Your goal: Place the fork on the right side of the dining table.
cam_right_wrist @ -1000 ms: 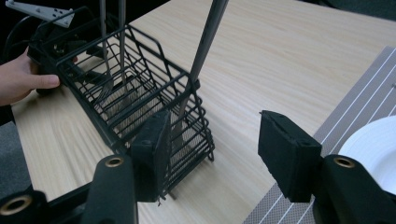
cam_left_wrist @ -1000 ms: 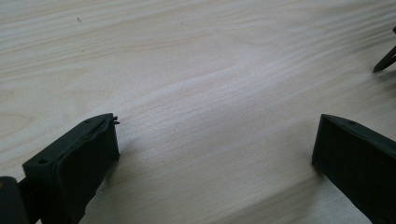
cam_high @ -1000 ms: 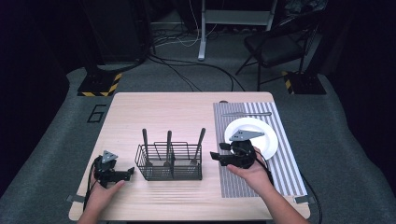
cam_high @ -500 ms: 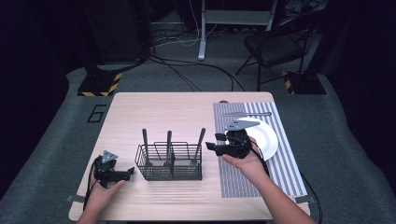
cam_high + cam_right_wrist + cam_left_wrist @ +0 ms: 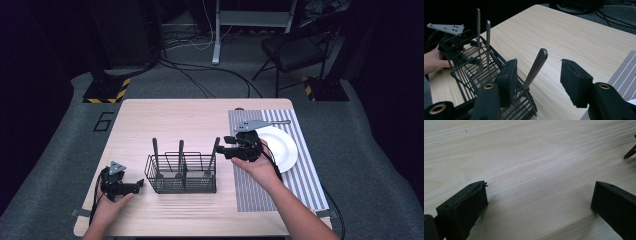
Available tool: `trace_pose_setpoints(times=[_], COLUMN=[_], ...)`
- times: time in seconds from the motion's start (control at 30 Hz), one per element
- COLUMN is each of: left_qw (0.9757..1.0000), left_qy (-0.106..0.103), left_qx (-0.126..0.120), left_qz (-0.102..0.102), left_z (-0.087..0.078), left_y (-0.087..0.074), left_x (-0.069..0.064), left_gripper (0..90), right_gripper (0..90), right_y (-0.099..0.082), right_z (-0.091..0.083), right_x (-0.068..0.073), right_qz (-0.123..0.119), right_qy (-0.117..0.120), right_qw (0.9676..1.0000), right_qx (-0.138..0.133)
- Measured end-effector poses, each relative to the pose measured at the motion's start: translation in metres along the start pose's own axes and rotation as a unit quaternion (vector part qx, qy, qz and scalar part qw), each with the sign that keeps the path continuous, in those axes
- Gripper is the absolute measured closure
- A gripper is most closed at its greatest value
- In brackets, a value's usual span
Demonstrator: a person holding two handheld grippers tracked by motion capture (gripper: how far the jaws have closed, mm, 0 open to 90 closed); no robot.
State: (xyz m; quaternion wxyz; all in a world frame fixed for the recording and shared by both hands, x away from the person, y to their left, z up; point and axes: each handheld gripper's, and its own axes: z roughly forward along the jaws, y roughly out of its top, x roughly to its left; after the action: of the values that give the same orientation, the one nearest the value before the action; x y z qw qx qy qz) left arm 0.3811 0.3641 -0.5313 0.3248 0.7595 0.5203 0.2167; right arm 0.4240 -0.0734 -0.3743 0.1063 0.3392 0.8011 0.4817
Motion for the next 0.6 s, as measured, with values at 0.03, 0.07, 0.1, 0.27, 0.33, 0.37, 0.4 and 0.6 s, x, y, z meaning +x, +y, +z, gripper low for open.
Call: trace_pose_setpoints(times=[0.03,0.07,0.1,0.27,0.33,0.37,0.4,0.6], left_qw=[1.0,1.0,1.0,1.0,1.0,1.0,1.0,1.0], left_qy=[0.0,0.001,0.0,0.001,0.001,0.001,0.0,0.001], left_qx=[0.0,0.0,0.0,0.0,0.0,0.0,0.0,0.0], left_qz=[0.0,0.0,0.0,0.0,0.0,0.0,0.0,0.0], left_z=[0.0,0.0,0.0,0.0,0.0,0.0,0.0,0.0], left_y=[0.0,0.0,0.0,0.0,0.0,0.0,0.0,0.0], left_x=[0.0,0.0,0.0,0.0,0.0,0.0,0.0,0.0], left_gripper=[0.1,0.2,0.2,0.2,0.2,0.2,0.2,0.2], right_gripper=[49.0,50.0,51.5,57.6,59.9,60.6,61.7,66.7], right_y=[0.001,0.002,0.003,0.005,0.006,0.007,0.008,0.009], right_z=[0.002,0.003,0.005,0.01,0.012,0.012,0.013,0.015], right_x=[0.0,-0.001,-0.001,-0.003,-0.002,-0.002,-0.002,-0.003], right_qz=[-0.001,-0.001,0.0,-0.003,-0.004,-0.005,-0.005,-0.003], right_qy=[0.0,0.0,0.001,0.005,0.005,0.007,0.007,0.01], right_qw=[1.0,1.0,1.0,1.0,1.0,1.0,1.0,0.9999], right_qx=[0.001,0.002,0.003,0.003,0.001,0.0,-0.001,-0.006])
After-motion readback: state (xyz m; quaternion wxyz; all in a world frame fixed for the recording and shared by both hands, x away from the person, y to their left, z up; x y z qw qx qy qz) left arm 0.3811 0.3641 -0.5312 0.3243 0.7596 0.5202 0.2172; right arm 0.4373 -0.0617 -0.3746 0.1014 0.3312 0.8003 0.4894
